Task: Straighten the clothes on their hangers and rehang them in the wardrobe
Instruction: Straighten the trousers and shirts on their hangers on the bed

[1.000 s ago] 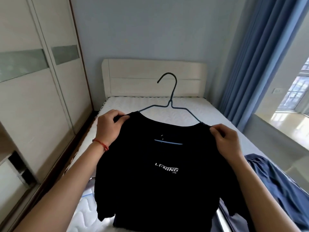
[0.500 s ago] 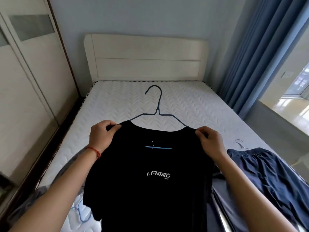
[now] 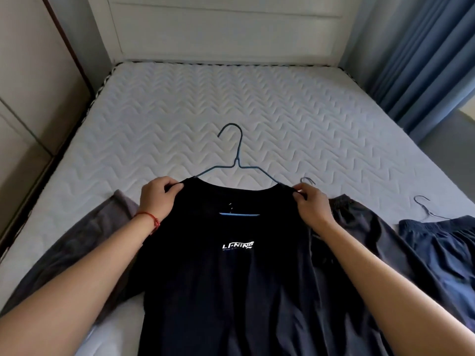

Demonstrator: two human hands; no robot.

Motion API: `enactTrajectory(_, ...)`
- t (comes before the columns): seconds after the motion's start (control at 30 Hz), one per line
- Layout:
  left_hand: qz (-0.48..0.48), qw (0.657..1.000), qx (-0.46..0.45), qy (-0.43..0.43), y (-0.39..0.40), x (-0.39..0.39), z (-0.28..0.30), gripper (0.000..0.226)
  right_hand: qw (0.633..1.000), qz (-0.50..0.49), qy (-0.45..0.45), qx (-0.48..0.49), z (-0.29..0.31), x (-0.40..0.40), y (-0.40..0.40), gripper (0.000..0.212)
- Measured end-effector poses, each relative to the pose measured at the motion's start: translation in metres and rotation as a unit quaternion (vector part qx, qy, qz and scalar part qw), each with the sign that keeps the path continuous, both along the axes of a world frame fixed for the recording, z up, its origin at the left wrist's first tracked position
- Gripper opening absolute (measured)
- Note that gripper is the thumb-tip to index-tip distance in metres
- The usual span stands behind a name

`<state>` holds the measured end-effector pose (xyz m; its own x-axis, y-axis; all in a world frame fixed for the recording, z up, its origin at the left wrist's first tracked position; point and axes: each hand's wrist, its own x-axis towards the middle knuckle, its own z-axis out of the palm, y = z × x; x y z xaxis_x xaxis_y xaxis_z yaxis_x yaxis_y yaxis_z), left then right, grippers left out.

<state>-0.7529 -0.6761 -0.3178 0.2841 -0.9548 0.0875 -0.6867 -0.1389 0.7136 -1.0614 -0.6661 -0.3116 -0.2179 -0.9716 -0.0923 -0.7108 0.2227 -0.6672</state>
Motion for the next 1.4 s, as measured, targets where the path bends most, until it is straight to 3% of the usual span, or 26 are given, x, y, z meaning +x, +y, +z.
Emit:
enactTrajectory(0.13, 0.015, 1.000, 0.025, -0.003, -0.038, -0.001, -0.079, 0.020, 0.999, -0.036, 0.020, -0.003, -0.073, 0.003, -0.034, 0.025)
enactTrajectory(0.27, -0.023, 0.985, 0.082, -0.152, -0.041, -0.004, -0.151, 0.037, 0.995, -0.033, 0.089, 0.037, -0.145, 0.013, -0.039, 0.041)
enactTrajectory(0.33, -0.065, 0.980, 0.076, -0.170, -0.022, -0.014, -0.180, 0.045, 0.995, -0.028, 0.075, 0.059, -0.174, 0.017, -0.027, 0.048)
enactTrajectory(0.47, -0.151, 0.965, 0.035, -0.211, 0.049, -0.051, -0.233, 0.040, 0.997, -0.015, 0.058, 0.052, -0.215, 0.008, 0.025, 0.040)
enactTrajectory(0.7, -0.202, 0.938, 0.163, -0.229, 0.132, -0.121, -0.292, 0.055, 0.986, -0.145, 0.087, 0.005, -0.237, -0.054, 0.063, 0.028)
enactTrajectory(0.83, -0.184, 0.929, 0.180, -0.266, 0.139, -0.128, -0.302, 0.065, 0.983, -0.181, -0.020, 0.028, -0.241, -0.073, 0.048, 0.034)
enactTrajectory(0.97, -0.175, 0.926, 0.181, -0.282, 0.139, -0.131, -0.303, 0.065, 0.962, -0.209, -0.134, 0.115, -0.247, -0.072, 0.027, 0.056)
enactTrajectory(1.03, -0.171, 0.924, 0.182, -0.288, 0.140, -0.131, -0.304, 0.065, 0.951, -0.227, -0.143, 0.151, -0.253, -0.073, 0.020, 0.053)
enactTrajectory(1.1, -0.172, 0.922, 0.183, -0.294, 0.140, -0.132, -0.303, 0.062, 0.934, -0.237, -0.207, 0.171, -0.253, -0.077, 0.019, 0.039)
enactTrajectory(1.23, -0.167, 0.922, 0.183, -0.297, 0.140, -0.132, -0.302, 0.060, 0.913, -0.240, -0.310, 0.112, -0.235, -0.092, 0.028, 0.010)
enactTrajectory(1.3, -0.165, 0.923, 0.189, -0.293, 0.140, -0.133, -0.301, 0.065, 0.898, -0.249, -0.357, 0.070, -0.228, -0.106, 0.033, 0.018)
enactTrajectory(1.4, -0.163, 0.922, 0.193, -0.293, 0.139, -0.134, -0.299, 0.067, 0.893, -0.269, -0.356, 0.049, -0.219, -0.129, 0.041, 0.028)
